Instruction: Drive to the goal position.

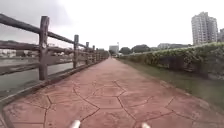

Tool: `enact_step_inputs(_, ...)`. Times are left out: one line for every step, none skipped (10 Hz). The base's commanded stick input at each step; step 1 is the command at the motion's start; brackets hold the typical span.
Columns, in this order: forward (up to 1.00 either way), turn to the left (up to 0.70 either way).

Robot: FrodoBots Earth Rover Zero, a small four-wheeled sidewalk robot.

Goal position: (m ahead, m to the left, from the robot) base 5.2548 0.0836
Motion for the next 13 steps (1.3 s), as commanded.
enact_step_inputs(0.70,0.00)
enact_step_inputs(0.70,0.00)
enact_step_inputs(0.70,0.00)
enact_step_inputs(0.70,0.00)
enact_step_inputs(0.70,0.00)
enact_step_inputs(0.70,0.00)
enact_step_inputs(0.70,0.00)
enact_step_inputs(0.70,0.00)
enact_step_inputs(0.70,0.00)
enact_step_inputs(0.70,0.00)
enact_step_inputs(0.70,0.00)
enact_step_inputs(0.70,0.00)
enact_step_inputs(0.70,0.00)
